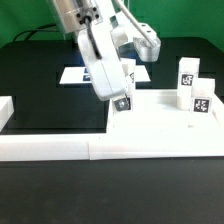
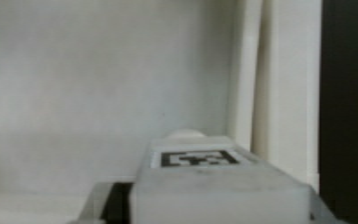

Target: Assemble square table

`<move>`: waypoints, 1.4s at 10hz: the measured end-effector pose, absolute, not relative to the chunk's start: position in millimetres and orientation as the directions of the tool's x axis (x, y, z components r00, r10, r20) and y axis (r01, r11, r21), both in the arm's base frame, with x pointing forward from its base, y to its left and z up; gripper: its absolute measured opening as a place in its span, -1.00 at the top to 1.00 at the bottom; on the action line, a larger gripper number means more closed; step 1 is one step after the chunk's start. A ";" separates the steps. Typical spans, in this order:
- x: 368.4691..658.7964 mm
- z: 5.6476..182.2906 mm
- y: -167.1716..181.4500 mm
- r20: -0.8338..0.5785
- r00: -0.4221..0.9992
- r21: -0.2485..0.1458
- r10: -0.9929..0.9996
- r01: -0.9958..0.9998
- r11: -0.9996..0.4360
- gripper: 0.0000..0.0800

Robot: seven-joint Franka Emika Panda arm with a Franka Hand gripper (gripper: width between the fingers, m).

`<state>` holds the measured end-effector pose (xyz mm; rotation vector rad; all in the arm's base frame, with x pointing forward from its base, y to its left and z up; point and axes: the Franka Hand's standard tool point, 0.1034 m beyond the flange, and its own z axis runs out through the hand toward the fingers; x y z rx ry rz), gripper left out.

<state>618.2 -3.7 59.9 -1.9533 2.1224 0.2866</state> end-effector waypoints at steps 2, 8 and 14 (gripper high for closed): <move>617.0 58.8 -1.6 -0.297 -0.116 0.001 -0.948 -0.993 0.121 0.28; 616.2 57.2 -4.8 -0.225 0.338 -0.103 -0.914 -0.941 -0.322 -0.61; 611.3 56.0 -1.8 -0.096 0.895 -0.115 -0.435 -0.444 -0.889 -0.62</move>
Offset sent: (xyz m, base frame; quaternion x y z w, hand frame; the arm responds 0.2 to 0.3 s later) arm 0.0000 0.0000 0.0000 0.0000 0.0000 0.0000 1.0000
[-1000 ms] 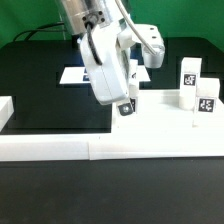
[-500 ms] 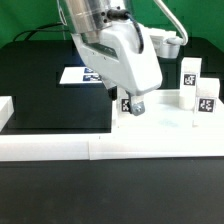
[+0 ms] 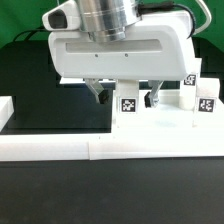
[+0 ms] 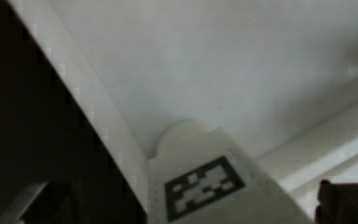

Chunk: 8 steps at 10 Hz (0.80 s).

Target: Assemble square table

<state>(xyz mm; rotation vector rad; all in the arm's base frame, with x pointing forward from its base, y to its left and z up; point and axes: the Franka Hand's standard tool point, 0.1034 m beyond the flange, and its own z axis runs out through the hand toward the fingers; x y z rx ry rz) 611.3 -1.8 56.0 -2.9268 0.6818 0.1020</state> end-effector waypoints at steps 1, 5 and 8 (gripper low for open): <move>613.6 54.9 -3.0 -0.065 0.909 -0.117 -0.413 -0.418 -0.901 -0.62; 612.4 53.1 -4.3 -0.084 0.840 -0.105 -0.536 -0.543 -0.833 -0.06; 612.1 52.6 -4.3 -0.107 0.691 -0.082 -0.715 -0.723 -0.686 0.33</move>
Offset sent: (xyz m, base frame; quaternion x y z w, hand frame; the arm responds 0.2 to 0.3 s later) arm 0.0000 0.0000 0.0000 0.0000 0.0000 0.0000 1.0000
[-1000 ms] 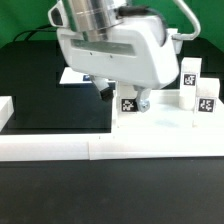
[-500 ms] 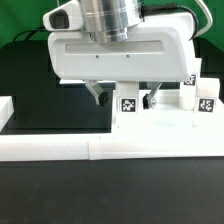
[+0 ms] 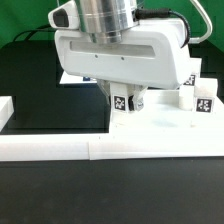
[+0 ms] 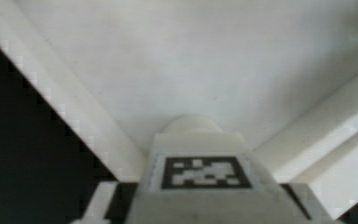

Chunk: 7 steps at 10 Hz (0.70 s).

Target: Assemble square table

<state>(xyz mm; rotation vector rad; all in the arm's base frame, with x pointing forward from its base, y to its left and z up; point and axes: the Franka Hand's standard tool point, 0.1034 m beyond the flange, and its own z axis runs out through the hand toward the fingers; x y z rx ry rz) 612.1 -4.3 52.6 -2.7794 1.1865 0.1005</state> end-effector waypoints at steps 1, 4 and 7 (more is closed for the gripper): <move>613.3 51.5 -5.1 -0.116 0.599 -0.070 -0.792 -0.801 -0.595 0.33; 621.8 50.9 -7.2 -0.120 0.176 -0.055 -0.977 -0.984 -0.170 0.33; 620.8 51.1 -7.1 -0.133 -0.115 -0.082 -0.984 -0.989 0.127 0.33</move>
Offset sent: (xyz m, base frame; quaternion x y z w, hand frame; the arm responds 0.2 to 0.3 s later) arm -0.0036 -0.0032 -0.0098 0.0364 0.0222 0.3332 0.9419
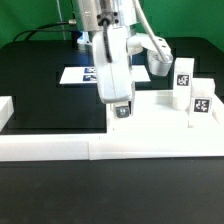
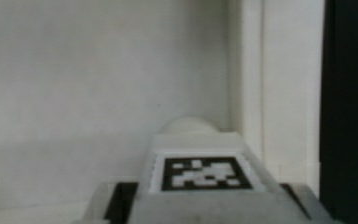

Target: Assemble square table

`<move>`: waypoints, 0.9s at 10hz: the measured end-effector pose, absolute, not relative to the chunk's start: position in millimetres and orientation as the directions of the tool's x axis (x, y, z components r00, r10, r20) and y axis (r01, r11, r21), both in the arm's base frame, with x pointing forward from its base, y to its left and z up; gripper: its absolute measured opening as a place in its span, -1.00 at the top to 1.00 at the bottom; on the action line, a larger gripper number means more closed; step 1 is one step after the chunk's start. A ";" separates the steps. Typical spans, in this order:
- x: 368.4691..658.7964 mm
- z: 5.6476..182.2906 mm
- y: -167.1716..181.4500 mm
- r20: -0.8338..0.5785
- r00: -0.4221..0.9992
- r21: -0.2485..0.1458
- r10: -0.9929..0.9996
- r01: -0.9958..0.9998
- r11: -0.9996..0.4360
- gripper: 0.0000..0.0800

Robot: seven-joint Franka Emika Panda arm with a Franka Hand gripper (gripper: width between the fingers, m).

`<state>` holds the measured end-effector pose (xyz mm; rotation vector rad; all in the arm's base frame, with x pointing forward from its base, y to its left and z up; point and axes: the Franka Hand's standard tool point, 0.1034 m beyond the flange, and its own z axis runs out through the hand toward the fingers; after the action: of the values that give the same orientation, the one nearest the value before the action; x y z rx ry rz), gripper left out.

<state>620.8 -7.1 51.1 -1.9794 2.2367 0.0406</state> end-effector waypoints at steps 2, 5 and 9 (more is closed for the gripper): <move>620.6 50.6 -7.4 -0.131 -0.101 -0.081 -0.986 -0.990 0.112 0.16; 624.5 58.8 -9.4 -0.075 0.279 -0.139 -0.957 -0.954 -0.267 -0.54; 623.6 57.0 -10.8 -0.032 0.531 -0.151 -0.847 -0.840 -0.521 -0.62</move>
Offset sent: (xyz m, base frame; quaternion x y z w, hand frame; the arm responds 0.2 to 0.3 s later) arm -0.0040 0.0063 0.0105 0.0379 -0.0443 -0.2601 0.9638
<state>623.6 -10.8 57.0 -2.6169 1.4524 -0.0674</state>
